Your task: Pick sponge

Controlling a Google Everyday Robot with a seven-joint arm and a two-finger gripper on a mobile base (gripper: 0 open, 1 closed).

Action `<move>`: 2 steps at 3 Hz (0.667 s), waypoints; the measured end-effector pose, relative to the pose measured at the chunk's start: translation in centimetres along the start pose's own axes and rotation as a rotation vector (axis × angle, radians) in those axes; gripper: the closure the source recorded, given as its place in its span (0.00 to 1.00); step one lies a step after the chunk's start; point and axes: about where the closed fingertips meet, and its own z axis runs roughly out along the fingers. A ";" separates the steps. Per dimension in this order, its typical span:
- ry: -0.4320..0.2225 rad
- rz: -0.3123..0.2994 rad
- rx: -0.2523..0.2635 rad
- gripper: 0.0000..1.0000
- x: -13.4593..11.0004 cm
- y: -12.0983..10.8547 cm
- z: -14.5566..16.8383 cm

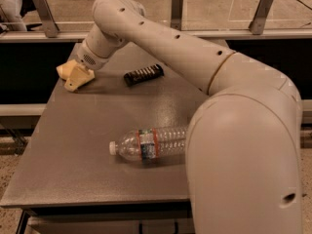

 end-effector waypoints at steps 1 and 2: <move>-0.011 0.002 -0.035 0.63 -0.4 0.0 0.0; -0.019 -0.033 -0.051 0.87 0.8 -2.3 -4.3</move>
Offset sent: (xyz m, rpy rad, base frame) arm 0.0308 -0.1128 0.0827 -0.0027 -0.0516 0.1685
